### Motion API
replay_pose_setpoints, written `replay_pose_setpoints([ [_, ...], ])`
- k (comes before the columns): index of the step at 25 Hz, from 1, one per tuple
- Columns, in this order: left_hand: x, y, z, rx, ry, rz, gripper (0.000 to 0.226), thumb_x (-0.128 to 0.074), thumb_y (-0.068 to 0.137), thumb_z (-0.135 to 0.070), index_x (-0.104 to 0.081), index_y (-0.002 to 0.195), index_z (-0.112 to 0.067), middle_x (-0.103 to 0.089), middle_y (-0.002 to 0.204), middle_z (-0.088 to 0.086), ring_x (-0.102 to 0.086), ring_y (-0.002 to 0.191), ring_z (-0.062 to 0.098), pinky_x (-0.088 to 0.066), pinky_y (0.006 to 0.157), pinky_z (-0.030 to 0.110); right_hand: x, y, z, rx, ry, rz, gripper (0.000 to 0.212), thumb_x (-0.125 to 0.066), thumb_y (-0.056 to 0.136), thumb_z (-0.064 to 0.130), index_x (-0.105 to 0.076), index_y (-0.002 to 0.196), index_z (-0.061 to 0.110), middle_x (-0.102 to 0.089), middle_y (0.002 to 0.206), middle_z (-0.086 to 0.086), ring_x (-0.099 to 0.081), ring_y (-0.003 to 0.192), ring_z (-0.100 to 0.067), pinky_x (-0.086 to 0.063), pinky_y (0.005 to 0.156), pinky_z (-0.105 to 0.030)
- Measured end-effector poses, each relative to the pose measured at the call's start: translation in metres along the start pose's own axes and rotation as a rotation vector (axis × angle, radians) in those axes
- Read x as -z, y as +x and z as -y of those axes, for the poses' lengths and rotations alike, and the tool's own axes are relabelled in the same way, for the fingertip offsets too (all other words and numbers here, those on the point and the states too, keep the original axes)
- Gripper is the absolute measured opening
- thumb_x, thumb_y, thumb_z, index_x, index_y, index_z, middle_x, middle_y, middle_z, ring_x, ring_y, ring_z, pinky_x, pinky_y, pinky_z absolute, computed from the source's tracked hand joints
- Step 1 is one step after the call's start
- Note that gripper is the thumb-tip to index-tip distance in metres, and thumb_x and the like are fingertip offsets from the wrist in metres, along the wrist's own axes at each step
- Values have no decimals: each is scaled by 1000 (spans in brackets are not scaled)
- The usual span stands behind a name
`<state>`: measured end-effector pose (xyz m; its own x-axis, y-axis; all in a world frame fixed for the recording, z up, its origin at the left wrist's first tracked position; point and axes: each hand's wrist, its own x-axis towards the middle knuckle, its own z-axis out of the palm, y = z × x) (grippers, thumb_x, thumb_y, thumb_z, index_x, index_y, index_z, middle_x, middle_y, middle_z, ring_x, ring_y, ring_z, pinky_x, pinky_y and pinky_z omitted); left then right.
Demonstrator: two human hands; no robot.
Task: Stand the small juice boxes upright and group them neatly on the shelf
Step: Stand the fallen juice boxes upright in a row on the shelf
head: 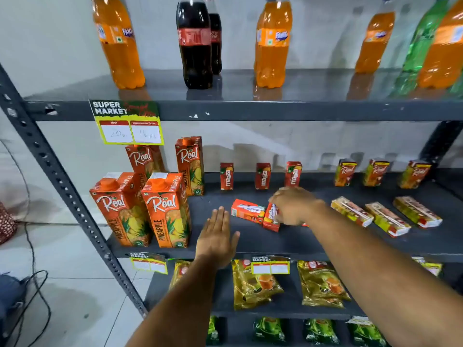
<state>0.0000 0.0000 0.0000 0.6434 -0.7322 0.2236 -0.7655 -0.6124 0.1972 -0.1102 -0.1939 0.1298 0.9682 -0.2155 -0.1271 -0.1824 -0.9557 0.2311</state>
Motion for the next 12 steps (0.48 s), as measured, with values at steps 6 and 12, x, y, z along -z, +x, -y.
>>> replay_pose_setpoints([
  [6, -26, 18, 29, 43, -33, 140, 71, -26, 97, -49, -5, 150, -7, -1, 162, 11, 2, 147, 24, 6, 114, 33, -40, 22, -16, 127, -30, 43, 46, -64, 78, 13, -58, 122, 27, -60, 122, 1, -51, 115, -25, -46, 91, -41],
  [12, -28, 16, 32, 24, 29, 237, 72, -23, 97, -51, 2, 151, -9, 5, 162, 7, 8, 147, 20, 6, 116, 34, -57, 26, -18, 568, -377, -198, 35, -71, 81, 21, -62, 115, 25, -66, 113, -2, -62, 98, -28, -48, 68, -37],
])
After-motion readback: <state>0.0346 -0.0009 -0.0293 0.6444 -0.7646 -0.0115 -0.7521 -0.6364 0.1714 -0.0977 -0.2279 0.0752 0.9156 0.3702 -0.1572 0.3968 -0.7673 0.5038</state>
